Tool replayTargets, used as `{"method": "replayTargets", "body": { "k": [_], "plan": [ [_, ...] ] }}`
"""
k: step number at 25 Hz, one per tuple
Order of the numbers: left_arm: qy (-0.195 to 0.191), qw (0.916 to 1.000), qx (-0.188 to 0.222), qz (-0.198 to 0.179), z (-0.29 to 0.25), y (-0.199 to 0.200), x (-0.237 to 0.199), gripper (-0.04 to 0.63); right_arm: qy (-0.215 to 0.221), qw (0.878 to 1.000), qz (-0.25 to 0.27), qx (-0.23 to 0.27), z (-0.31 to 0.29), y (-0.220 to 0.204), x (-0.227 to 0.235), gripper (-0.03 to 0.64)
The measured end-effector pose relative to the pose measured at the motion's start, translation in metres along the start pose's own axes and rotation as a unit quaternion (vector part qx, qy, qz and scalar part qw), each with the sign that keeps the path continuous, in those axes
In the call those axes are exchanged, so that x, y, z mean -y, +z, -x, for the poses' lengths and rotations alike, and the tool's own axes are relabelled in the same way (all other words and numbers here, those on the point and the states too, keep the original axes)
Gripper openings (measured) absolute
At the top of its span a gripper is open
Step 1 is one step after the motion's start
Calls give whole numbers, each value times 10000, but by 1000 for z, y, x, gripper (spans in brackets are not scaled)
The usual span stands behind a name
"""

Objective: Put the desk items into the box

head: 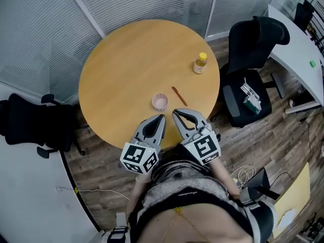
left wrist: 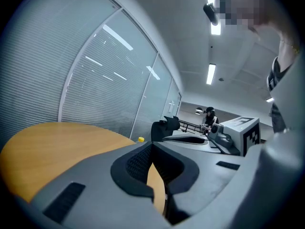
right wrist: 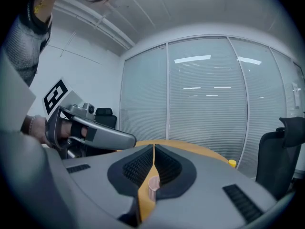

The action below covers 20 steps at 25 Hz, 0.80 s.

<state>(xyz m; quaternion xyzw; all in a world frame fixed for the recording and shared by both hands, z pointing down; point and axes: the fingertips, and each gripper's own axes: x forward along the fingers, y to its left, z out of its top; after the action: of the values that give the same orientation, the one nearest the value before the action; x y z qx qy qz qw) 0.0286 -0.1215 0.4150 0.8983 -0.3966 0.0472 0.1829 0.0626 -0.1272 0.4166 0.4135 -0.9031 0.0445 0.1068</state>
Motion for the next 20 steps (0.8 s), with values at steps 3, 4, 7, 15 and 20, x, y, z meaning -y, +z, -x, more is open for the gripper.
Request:
{"method": "replayTargets", "body": {
  "k": [3, 4, 7, 15, 20],
  "plan": [
    [209, 9997, -2, -91, -7, -2, 1, 18, 165, 9998, 68, 3, -1, -2, 9, 23],
    [287, 9995, -14, -134, -9, -3, 0, 18, 211, 9997, 95, 5, -2, -2, 11, 23],
    [445, 9988, -34, -186, -9, -5, 0, 18, 315, 9993, 186, 25, -6, -2, 15, 23],
    [502, 9987, 2, -106, -1, 2, -20, 18, 352, 9992, 194, 18, -21, 1, 8, 24],
    [304, 9994, 2, -156, 3, 11, -31, 18, 110, 9998, 136, -23, -28, 8, 5, 25]
  ]
}}
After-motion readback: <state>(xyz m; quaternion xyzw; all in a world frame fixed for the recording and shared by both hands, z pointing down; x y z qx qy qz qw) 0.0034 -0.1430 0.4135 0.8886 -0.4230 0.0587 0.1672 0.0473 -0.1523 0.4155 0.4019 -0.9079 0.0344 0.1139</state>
